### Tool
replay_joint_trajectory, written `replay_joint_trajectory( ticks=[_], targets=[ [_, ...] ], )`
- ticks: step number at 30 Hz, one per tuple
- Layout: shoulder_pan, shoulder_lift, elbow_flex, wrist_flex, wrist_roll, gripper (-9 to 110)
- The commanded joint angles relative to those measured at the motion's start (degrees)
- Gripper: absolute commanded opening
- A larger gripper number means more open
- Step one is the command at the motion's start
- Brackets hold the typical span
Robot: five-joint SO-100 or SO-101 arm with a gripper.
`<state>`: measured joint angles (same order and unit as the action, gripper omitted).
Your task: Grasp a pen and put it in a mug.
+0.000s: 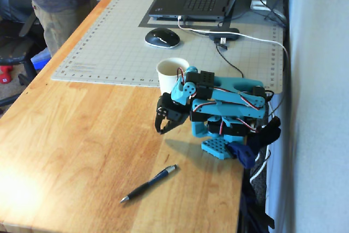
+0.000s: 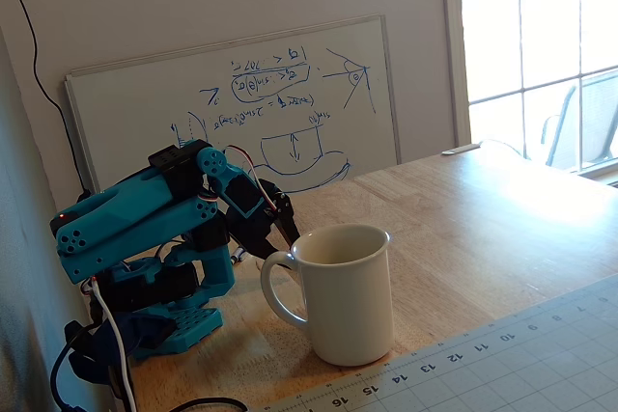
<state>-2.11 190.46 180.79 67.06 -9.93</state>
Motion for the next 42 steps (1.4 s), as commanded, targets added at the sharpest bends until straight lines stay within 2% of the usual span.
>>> replay_joint_trajectory(
  ticks=[1, 23, 27, 34, 42],
  targets=[
    [-0.4, 1.7, -0.8, -0.2, 0.2, 0],
    [0.2, 1.2, -2.3, -0.2, 1.1, 0],
    [0.1, -0.1, -7.3, 0.4, 7.6, 0],
    [-0.7, -13.9, -17.4, -0.2, 21.3, 0],
    [-4.6, -30.4, -32.8, -0.2, 26.4, 0]
  ],
)
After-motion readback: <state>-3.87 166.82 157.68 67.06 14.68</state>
